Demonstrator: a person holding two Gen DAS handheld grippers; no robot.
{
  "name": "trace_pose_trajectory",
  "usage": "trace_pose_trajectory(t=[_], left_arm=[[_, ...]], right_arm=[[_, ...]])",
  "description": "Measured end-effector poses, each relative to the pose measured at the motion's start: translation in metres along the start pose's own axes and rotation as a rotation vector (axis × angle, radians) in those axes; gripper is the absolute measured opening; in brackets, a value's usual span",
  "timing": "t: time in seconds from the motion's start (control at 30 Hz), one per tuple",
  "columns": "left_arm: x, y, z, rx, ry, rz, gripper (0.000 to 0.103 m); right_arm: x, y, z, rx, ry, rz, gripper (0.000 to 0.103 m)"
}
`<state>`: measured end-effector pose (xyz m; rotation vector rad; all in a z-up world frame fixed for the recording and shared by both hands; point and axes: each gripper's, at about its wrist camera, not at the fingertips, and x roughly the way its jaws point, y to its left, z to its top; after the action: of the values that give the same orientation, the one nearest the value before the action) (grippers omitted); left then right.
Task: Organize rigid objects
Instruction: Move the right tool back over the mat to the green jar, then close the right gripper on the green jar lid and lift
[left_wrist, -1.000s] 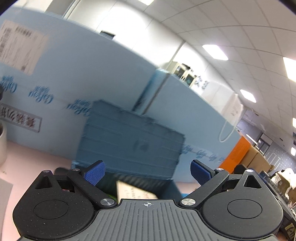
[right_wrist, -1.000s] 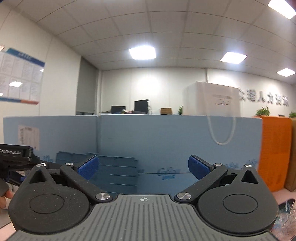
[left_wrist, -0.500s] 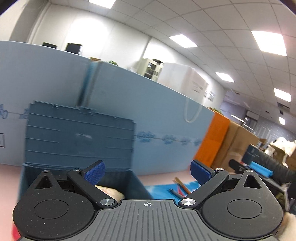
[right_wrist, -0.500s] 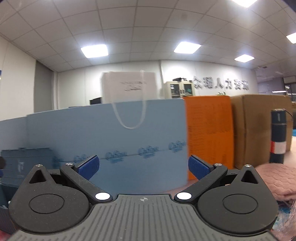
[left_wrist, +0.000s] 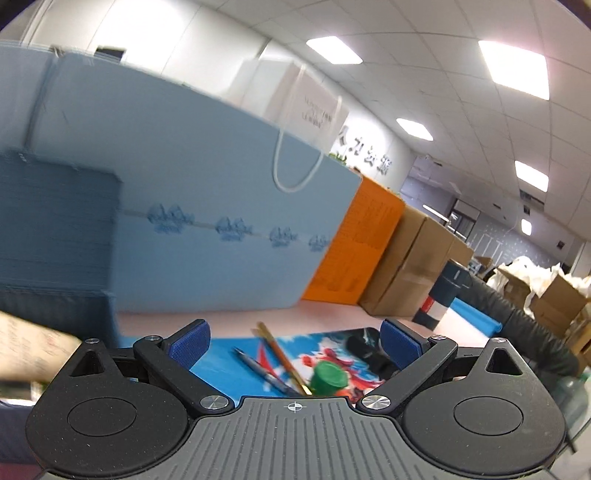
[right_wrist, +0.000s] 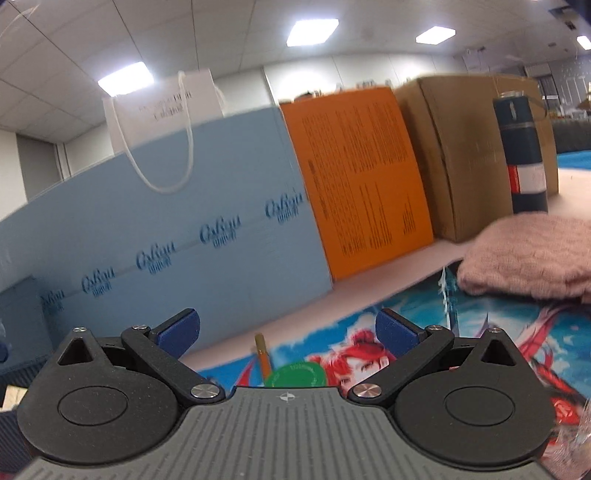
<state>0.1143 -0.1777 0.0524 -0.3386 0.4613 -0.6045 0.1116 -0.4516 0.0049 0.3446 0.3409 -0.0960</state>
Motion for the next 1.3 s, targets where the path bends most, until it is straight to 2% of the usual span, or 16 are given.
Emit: trace_pose_trajectory(t=[0.1,0.27,0.47,0.77,1.03,1.3], left_arm=[[0.018,-0.004,-0.006,-0.027,0.030,-0.015,0.100],[0.031,-0.008,-0.017,0.018,0.070,0.003,0.100],[0.045,0.005,-0.025,-0.042,0.139,-0.003,0.100],[0.043,0.009,-0.025,-0.061,0.147,-0.021,0.100],[0.037,0.010,-0.022,-0.069,0.133,-0.030,0.100],[0.031,0.011,-0.018,-0.075,0.117,-0.043,0.100]], right_arm=[[0.009,-0.006,-0.005,0.024,0.045,0.000,0.096],[0.022,0.001,-0.012,-0.016,0.105,-0.001,0.090],[0.038,0.010,-0.021,-0.075,0.150,-0.038,0.081],[0.048,0.005,-0.022,-0.037,0.189,-0.059,0.047],[0.046,0.004,-0.021,-0.021,0.186,-0.061,0.046],[0.029,-0.005,-0.020,0.077,0.139,-0.031,0.046]])
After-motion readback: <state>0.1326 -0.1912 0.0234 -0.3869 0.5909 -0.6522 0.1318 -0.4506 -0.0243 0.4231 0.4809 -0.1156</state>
